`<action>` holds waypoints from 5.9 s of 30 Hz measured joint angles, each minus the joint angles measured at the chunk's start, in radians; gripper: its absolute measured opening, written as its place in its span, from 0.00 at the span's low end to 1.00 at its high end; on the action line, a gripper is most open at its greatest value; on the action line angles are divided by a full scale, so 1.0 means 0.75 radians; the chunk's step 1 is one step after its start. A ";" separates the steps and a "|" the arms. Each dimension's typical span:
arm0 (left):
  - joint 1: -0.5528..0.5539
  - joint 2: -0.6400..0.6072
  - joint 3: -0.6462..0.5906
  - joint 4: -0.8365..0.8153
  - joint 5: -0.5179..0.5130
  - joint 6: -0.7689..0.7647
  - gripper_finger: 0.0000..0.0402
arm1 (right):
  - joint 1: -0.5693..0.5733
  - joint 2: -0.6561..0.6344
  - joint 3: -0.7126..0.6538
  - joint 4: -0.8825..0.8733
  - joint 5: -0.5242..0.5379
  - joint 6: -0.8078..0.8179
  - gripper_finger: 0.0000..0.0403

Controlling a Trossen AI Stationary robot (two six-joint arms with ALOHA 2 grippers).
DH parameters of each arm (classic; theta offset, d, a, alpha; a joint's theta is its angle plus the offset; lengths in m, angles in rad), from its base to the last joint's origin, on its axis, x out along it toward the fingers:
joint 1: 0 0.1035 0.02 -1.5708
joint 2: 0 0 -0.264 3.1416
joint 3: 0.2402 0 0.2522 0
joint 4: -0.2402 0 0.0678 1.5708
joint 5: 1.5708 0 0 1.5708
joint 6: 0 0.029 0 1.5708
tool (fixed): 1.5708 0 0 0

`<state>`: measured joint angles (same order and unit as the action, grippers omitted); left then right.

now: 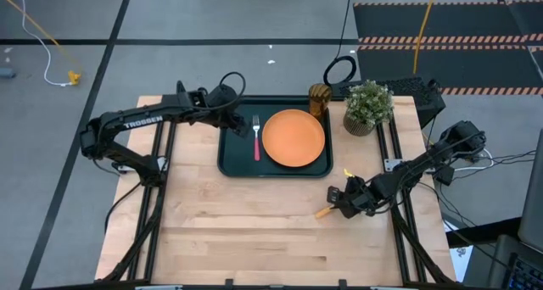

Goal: Pick and place plate/cup/fork/spoon on tray
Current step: Put the orange spoon to the left of the pink fork on the black tray

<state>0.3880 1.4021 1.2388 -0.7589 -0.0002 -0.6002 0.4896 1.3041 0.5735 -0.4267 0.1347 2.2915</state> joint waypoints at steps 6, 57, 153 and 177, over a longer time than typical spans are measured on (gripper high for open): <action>-0.029 0.000 0.000 0.000 0.000 -0.010 0.41 | -0.026 -0.003 -0.001 0.047 -0.006 0.016 0.36; -0.061 0.000 0.000 0.007 -0.037 -0.010 0.41 | -0.156 -0.024 0.001 -0.073 -0.113 -0.325 0.08; -0.763 0.110 -0.002 0.715 -0.402 -0.310 0.69 | -0.305 -0.576 0.003 0.199 0.279 -0.782 0.02; -0.813 0.755 0.512 0.937 -0.774 -0.031 0.76 | -0.684 -0.750 0.003 0.614 0.030 -1.463 0.02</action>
<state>-0.2216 1.9683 1.6226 -0.0565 -0.5804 -0.6235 -0.0237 0.7413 0.5758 0.0339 0.1569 1.1939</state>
